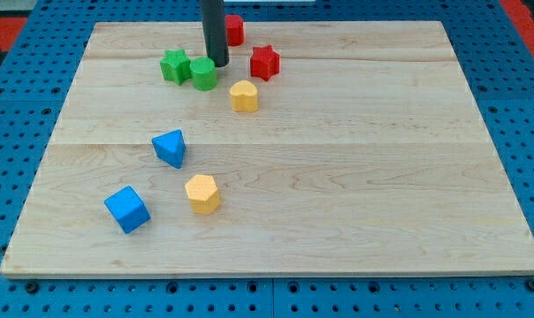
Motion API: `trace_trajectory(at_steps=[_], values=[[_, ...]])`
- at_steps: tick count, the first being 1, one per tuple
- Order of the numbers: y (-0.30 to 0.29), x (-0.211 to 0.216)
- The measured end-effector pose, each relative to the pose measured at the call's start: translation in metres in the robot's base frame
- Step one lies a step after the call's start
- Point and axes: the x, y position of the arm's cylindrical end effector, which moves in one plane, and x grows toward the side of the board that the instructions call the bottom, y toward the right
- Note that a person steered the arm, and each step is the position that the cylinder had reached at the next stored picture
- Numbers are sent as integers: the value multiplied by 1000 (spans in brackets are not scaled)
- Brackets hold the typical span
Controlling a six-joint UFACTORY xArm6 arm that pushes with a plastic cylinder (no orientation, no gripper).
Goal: Put the red star parallel to the red circle
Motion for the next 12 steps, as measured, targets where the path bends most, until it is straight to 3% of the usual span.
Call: trace_trajectory(at_steps=[1,2,3,4,6,7,8,9,10,11,12], values=[[29,33],[101,32],[117,-4],[118,6],[55,51],[47,-9],[58,-37],[95,-30],[77,-8],[110,3],[130,-10]])
